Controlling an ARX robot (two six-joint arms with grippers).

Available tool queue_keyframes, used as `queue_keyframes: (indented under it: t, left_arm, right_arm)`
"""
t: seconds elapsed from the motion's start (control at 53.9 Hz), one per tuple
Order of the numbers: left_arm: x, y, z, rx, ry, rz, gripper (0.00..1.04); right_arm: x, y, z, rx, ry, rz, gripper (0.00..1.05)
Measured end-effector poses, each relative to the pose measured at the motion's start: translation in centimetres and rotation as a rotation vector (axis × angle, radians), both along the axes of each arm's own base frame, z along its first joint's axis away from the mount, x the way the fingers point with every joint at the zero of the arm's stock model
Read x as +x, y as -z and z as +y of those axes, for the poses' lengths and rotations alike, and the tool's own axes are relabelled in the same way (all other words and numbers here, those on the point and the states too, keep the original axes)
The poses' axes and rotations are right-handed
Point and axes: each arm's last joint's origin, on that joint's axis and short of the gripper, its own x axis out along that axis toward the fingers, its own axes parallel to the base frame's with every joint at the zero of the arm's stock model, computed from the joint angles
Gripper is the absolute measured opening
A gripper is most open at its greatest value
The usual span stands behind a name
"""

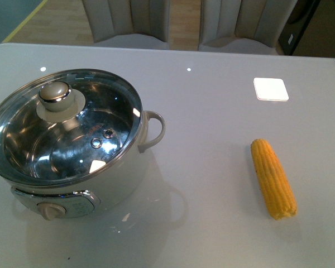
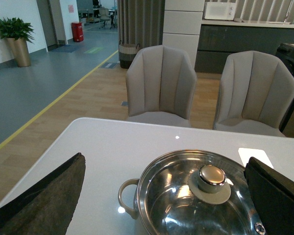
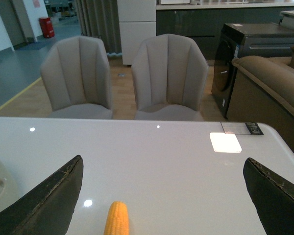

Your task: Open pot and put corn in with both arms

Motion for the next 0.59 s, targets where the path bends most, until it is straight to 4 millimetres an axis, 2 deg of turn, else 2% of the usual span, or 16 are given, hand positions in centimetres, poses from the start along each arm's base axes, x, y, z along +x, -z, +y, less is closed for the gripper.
queue_keyframes:
  t: [0.594]
  left_arm:
    - [0.0, 0.0, 0.0, 0.0, 0.0, 0.0, 0.98]
  right_arm:
    - [0.0, 0.0, 0.0, 0.0, 0.0, 0.0, 0.96]
